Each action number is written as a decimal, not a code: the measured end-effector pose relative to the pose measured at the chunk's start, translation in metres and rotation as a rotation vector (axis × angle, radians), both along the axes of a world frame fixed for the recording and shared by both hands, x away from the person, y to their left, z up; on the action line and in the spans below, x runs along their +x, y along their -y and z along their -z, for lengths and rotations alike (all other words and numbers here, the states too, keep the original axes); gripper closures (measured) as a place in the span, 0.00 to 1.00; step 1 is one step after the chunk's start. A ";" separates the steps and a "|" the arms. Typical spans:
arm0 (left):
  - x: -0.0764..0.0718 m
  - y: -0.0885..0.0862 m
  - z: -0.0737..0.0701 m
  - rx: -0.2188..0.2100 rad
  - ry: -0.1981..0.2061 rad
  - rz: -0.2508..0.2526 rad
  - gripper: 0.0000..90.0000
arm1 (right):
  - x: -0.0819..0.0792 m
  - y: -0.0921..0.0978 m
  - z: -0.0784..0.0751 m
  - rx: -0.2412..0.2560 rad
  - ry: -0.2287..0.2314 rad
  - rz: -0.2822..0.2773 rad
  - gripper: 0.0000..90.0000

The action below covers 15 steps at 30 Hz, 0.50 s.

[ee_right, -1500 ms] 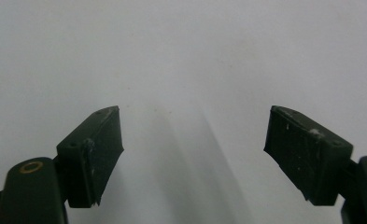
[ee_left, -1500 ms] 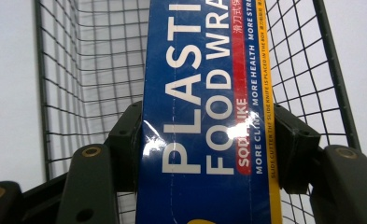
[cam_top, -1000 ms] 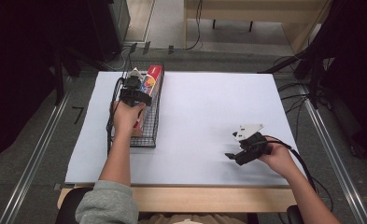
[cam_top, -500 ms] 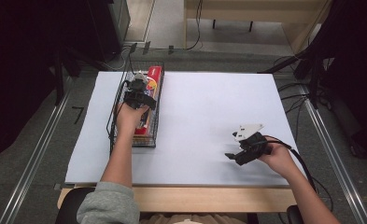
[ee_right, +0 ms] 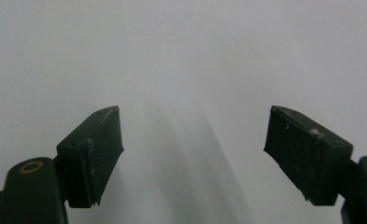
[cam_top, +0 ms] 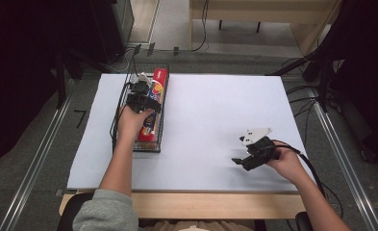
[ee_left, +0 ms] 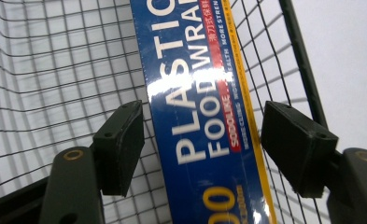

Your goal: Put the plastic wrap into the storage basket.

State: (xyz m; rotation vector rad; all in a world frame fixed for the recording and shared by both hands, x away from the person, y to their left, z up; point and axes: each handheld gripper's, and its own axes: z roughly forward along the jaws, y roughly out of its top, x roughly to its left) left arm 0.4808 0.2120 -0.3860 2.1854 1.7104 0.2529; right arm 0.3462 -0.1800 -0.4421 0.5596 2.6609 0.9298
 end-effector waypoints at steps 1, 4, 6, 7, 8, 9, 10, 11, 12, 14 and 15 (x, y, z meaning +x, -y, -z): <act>-0.002 0.000 -0.002 0.008 0.007 0.009 0.33 | 0.000 0.000 0.000 0.006 -0.002 0.004 0.22; -0.009 0.001 -0.010 0.004 0.017 0.042 0.31 | 0.000 0.002 0.000 0.010 -0.003 0.005 0.22; -0.015 0.001 -0.015 -0.003 0.026 0.069 0.30 | 0.000 0.002 -0.001 0.014 -0.005 0.008 0.22; -0.018 0.002 -0.018 -0.010 0.032 0.089 0.30 | 0.000 0.003 -0.001 0.018 -0.006 0.008 0.22; -0.021 0.001 -0.021 -0.022 0.034 0.103 0.30 | 0.000 0.003 -0.001 0.023 -0.008 0.013 0.22; -0.023 0.001 -0.024 -0.035 0.037 0.113 0.30 | 0.000 0.002 -0.001 0.028 -0.009 0.014 0.22; -0.027 0.002 -0.027 -0.051 0.047 0.123 0.30 | 0.000 0.003 -0.001 0.029 -0.011 0.011 0.22; -0.030 0.002 -0.029 -0.062 0.054 0.136 0.30 | 0.000 0.002 -0.001 0.031 -0.012 0.013 0.22; -0.033 0.003 -0.032 -0.067 0.057 0.153 0.30 | 0.000 0.002 -0.002 0.034 -0.010 0.011 0.22; -0.039 0.004 -0.036 -0.077 0.066 0.184 0.30 | 0.000 0.002 -0.002 0.036 -0.012 0.013 0.22; -0.043 0.004 -0.038 -0.083 0.071 0.203 0.30 | 0.000 0.002 -0.002 0.037 -0.013 0.014 0.22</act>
